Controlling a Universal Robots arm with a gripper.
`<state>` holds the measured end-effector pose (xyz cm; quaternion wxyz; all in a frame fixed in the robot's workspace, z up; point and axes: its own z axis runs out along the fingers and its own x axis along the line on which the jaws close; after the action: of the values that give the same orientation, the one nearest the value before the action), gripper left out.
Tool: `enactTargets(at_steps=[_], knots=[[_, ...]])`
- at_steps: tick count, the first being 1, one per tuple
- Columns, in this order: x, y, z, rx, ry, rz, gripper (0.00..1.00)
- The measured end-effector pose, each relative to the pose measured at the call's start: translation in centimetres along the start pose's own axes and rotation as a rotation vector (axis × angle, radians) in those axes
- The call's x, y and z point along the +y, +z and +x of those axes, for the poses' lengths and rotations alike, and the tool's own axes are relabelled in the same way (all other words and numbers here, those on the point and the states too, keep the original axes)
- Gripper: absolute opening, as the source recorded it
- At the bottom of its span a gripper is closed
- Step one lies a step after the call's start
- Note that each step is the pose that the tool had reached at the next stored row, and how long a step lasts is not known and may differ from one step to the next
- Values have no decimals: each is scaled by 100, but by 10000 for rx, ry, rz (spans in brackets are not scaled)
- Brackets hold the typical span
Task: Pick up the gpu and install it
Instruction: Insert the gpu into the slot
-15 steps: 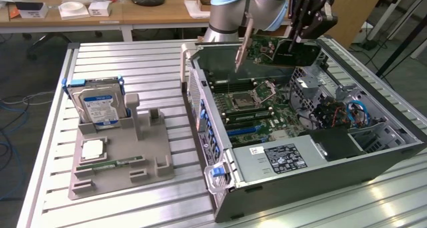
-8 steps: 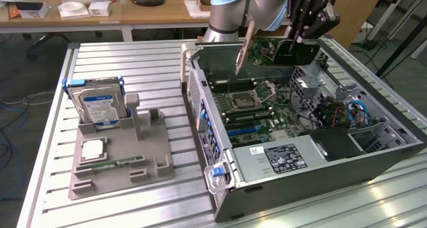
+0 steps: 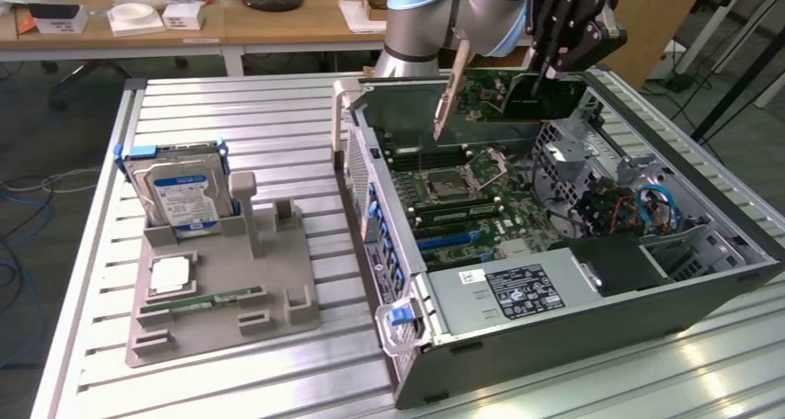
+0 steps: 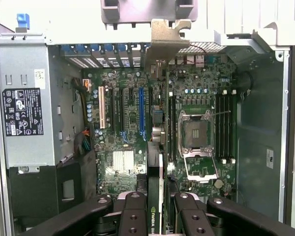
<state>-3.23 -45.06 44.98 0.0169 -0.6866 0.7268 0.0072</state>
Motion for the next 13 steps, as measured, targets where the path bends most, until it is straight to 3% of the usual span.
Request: enactTargets(at_steps=[10,13], knots=[[-7,37,-7,-2,0,3,26],[-6,60,-16,-1,-4,38,26]])
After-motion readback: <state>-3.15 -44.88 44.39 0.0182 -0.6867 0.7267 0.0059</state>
